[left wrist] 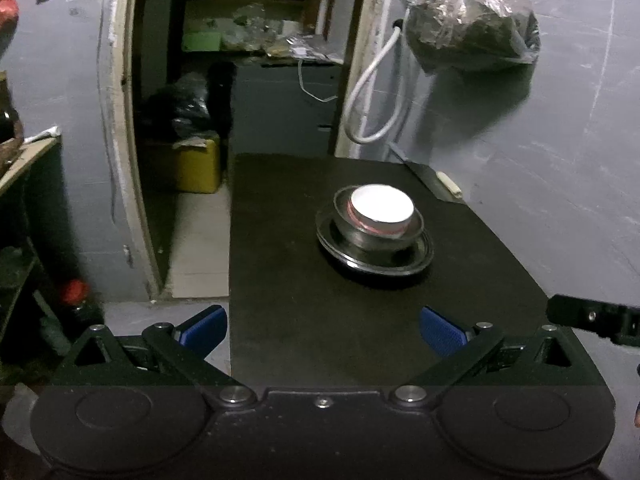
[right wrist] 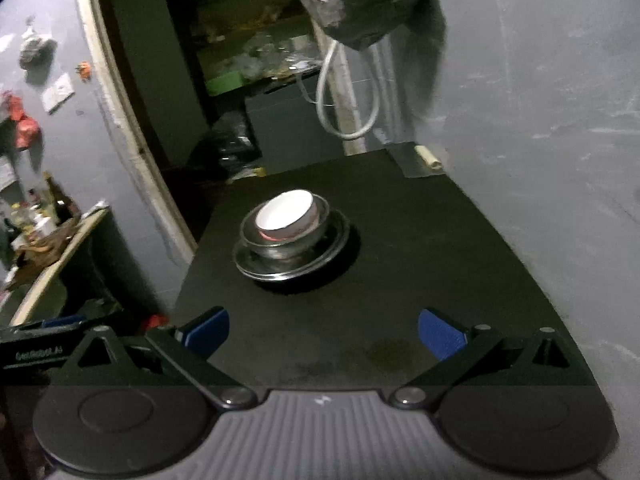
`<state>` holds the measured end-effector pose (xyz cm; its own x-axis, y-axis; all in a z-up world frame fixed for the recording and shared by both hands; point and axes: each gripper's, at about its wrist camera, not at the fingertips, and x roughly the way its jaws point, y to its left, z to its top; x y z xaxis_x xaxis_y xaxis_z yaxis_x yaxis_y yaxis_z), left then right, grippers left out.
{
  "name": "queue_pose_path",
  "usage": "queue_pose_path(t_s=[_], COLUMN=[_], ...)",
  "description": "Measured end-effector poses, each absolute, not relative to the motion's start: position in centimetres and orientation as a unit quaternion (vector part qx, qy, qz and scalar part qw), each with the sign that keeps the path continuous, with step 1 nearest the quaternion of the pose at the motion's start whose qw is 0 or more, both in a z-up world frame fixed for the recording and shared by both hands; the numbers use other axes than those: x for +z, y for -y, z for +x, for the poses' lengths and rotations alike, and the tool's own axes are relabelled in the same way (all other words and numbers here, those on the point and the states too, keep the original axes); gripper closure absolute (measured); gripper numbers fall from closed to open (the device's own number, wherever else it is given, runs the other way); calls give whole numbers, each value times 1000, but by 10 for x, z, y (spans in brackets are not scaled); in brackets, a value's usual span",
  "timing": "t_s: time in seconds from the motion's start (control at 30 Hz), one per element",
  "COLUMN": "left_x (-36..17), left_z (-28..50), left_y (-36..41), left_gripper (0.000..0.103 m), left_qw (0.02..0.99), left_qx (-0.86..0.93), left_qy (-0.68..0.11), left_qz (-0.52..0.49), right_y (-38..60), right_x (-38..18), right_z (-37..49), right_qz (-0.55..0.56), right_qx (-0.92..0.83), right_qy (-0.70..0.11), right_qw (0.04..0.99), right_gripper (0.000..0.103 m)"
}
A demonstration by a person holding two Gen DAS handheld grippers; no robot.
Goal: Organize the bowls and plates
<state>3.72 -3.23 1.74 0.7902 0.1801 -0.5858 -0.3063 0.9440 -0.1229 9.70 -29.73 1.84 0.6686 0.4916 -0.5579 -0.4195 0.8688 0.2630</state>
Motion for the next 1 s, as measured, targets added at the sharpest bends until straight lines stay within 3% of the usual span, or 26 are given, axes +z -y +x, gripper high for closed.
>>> queue_pose_path(t_s=[0.4, 1.0], left_x=[4, 3], left_z=[7, 0], left_y=[20, 37], left_gripper=[1, 1], left_qw=[946, 940], left_qx=[59, 83], left_qy=[-301, -319], left_qz=[-100, -89], right_y=[286, 313], right_x=[25, 5], right_z=[31, 36], right_qz=[48, 40], right_qx=[175, 200], right_qy=[-322, -359], right_qw=[929, 911], right_gripper=[0, 0])
